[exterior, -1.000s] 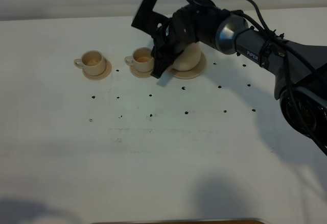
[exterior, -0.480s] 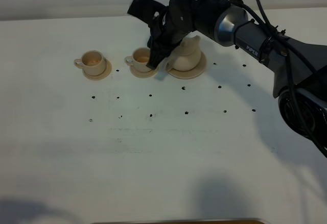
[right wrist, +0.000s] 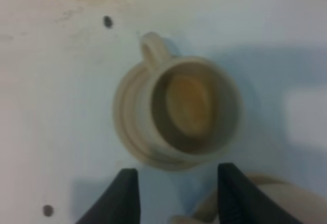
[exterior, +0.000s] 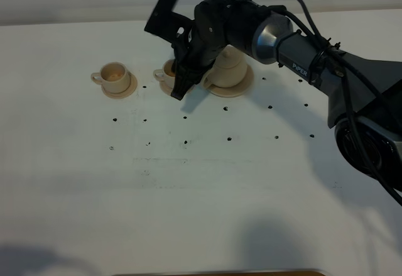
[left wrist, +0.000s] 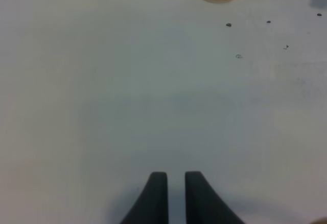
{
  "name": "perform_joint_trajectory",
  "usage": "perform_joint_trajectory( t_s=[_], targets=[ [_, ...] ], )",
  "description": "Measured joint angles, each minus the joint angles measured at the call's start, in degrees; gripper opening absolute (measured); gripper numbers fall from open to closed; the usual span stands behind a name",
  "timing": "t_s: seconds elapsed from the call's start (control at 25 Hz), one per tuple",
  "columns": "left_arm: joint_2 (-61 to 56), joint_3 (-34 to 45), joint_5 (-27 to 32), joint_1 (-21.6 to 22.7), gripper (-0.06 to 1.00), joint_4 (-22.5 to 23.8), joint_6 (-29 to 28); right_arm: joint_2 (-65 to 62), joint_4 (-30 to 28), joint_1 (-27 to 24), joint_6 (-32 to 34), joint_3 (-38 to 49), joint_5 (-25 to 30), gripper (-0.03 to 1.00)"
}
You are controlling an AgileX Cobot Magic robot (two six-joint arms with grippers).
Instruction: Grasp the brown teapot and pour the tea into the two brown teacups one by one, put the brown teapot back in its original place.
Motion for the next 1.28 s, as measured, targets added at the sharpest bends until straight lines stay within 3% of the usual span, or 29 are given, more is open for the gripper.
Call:
perform_joint_trajectory(
  t_s=[0.76, 1.28],
  targets=[
    [0.00, 0.00, 0.00, 0.00, 0.07, 0.00, 0.00, 1.34, 0.00, 0.11, 0.00, 0.00, 0.12, 0.37],
    [0.00, 0.00, 0.00, 0.00, 0.07, 0.00, 0.00, 1.34, 0.00, 0.11, -0.05, 0.00, 3.90, 0.37]
  ],
)
